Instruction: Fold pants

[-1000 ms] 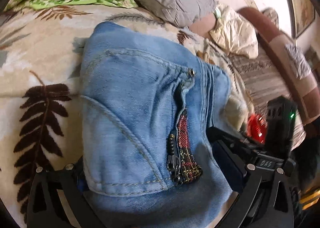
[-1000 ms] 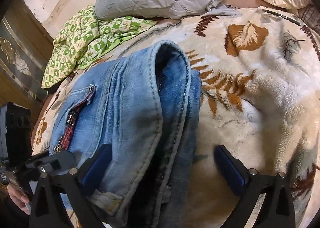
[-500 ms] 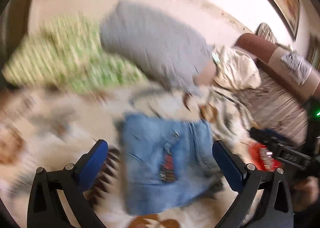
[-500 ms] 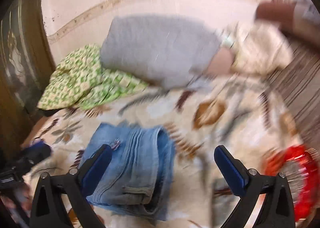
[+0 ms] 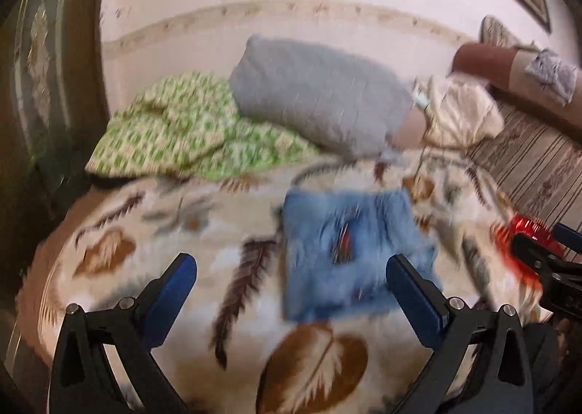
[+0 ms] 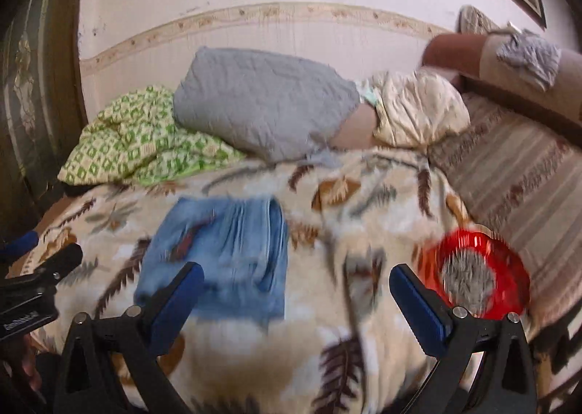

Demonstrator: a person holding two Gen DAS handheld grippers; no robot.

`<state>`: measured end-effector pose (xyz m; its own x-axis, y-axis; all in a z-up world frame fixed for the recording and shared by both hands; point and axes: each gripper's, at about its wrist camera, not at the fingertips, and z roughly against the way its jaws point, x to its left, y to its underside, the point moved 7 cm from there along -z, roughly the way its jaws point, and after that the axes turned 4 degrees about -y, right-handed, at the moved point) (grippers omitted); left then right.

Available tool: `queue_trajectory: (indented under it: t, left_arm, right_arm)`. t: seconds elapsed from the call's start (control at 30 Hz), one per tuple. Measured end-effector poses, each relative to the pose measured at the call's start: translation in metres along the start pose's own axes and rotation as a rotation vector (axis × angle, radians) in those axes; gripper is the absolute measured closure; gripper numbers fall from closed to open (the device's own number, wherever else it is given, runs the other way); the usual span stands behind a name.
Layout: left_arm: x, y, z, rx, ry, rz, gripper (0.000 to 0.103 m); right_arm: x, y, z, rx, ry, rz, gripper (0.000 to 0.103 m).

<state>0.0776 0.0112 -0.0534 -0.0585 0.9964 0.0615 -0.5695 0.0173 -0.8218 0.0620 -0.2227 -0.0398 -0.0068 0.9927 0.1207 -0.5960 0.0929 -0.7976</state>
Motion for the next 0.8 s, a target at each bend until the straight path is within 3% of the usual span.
queue_trajectory:
  t: [0.13, 0.3, 0.8]
  left_arm:
    - [-0.006, 0.012, 0.008, 0.028, 0.028, 0.003, 0.000]
    - [-0.010, 0.006, 0.017, 0.007, 0.036, -0.002, 0.000]
    - [-0.008, 0.008, 0.018, 0.023, 0.029, 0.004, 0.000]
  right_arm:
    - [0.002, 0.018, 0.004, 0.025, -0.012, -0.019, 0.000]
    - [0.005, 0.012, 0.013, -0.007, -0.002, 0.002, 0.000]
    - [0.012, 0.011, 0.007, 0.016, -0.014, 0.023, 0.000]
